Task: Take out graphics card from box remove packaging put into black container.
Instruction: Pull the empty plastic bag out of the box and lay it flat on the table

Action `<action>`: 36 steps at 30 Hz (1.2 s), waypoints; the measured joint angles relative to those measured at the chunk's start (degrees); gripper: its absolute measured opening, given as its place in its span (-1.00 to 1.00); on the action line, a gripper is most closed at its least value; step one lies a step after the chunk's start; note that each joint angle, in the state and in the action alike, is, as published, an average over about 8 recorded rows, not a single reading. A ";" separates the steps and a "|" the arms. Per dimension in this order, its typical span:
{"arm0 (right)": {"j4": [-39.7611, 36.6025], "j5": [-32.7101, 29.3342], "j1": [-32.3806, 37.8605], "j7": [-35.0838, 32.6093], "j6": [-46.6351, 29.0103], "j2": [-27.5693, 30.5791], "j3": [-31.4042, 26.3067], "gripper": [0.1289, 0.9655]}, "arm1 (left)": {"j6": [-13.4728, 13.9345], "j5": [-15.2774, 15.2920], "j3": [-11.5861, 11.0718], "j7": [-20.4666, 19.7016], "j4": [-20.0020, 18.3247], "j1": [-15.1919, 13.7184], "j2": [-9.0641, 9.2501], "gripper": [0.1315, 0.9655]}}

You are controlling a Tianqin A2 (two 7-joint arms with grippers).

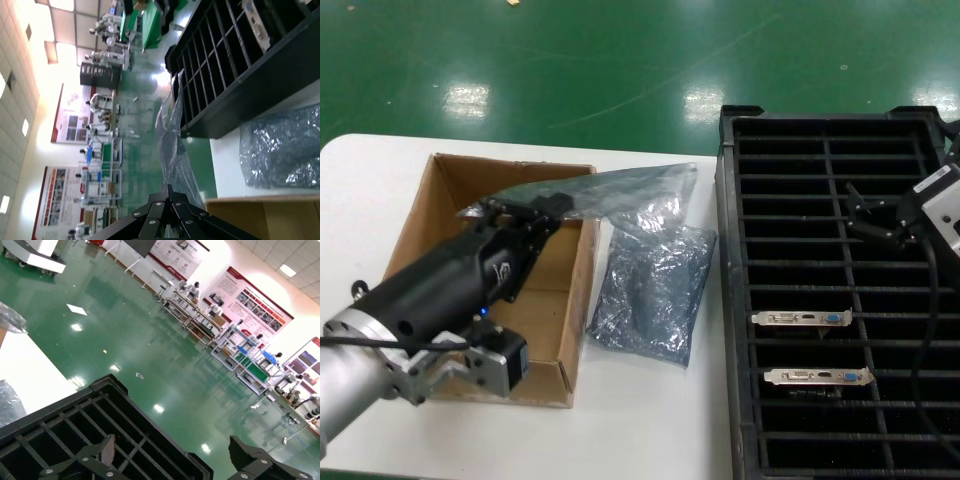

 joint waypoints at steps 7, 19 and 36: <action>-0.02 -0.02 0.00 0.04 0.07 -0.05 0.04 0.65 | 2.51 4.32 -3.32 -3.48 -1.17 0.70 2.66 -0.98; -0.11 1.46 -0.52 -0.51 0.74 0.15 -0.09 0.91 | 2.36 3.96 -3.83 -4.31 -0.97 1.02 3.42 -0.94; -1.03 16.50 -5.87 -6.30 7.68 2.26 -1.52 1.00 | -2.83 -5.40 -4.36 -7.73 2.91 3.18 7.11 -0.50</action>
